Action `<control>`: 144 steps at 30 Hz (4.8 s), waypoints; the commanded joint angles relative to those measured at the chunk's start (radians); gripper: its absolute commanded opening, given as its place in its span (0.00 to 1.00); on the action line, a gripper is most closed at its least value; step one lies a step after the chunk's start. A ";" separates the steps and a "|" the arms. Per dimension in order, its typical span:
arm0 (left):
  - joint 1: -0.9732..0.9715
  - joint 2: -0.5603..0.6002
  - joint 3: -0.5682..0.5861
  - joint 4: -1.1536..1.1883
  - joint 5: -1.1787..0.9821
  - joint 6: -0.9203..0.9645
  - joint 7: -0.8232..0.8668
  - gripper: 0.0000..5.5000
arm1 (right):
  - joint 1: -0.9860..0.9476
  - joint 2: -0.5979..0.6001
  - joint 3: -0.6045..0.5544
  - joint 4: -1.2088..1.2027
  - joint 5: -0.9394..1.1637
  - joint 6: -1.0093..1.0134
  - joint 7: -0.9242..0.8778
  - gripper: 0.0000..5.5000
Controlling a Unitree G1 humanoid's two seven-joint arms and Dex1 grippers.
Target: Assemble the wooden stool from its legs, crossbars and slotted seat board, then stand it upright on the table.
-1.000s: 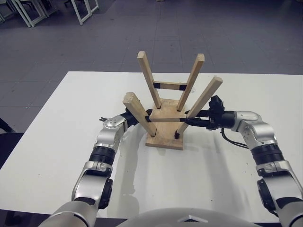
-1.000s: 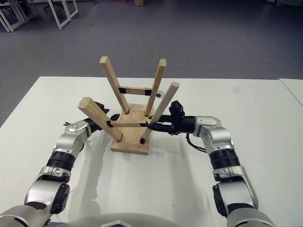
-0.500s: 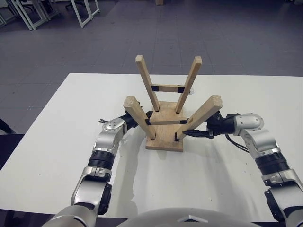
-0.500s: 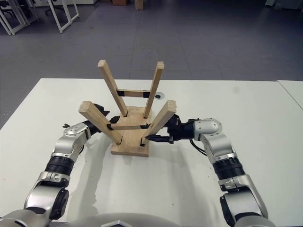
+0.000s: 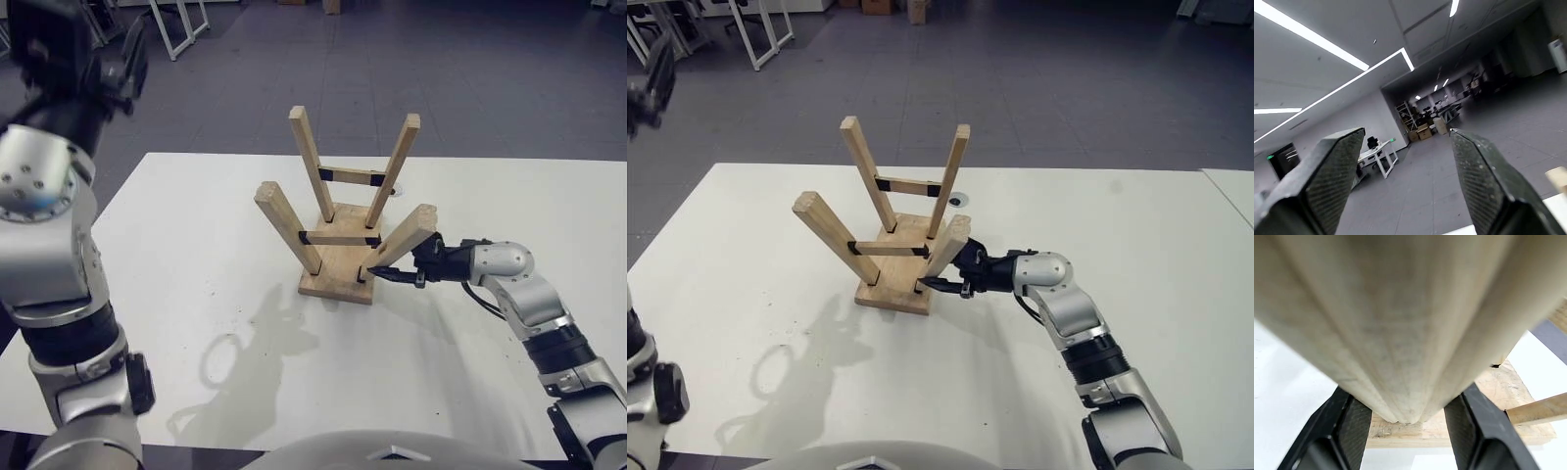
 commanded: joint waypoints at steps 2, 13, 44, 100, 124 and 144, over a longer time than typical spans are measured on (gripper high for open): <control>-0.155 -0.042 -0.253 -0.162 -0.063 0.182 -0.056 0.58 | 0.025 -0.021 0.046 0.116 -0.092 0.152 -0.037 0.37; 0.120 -0.060 -0.587 -0.075 0.069 0.120 -0.038 0.58 | -0.034 0.003 0.050 0.179 -0.082 0.154 -0.035 0.37; 0.005 -0.214 -0.174 0.031 0.353 -0.375 0.201 0.58 | 0.036 -0.015 -0.007 0.126 -0.068 0.218 -0.063 0.37; 0.562 -0.210 -0.305 0.556 0.415 -0.654 0.022 0.58 | -0.500 -0.013 -0.485 -0.142 0.569 0.670 -0.262 0.64; 0.623 -0.221 -0.272 0.511 0.410 -0.633 0.044 0.58 | -0.195 -0.119 -0.215 0.155 0.061 0.117 -0.076 0.64; 0.660 -0.214 -0.239 0.398 0.335 -0.628 -0.007 0.58 | -0.071 -0.264 -0.214 0.190 -0.023 0.162 -0.045 0.64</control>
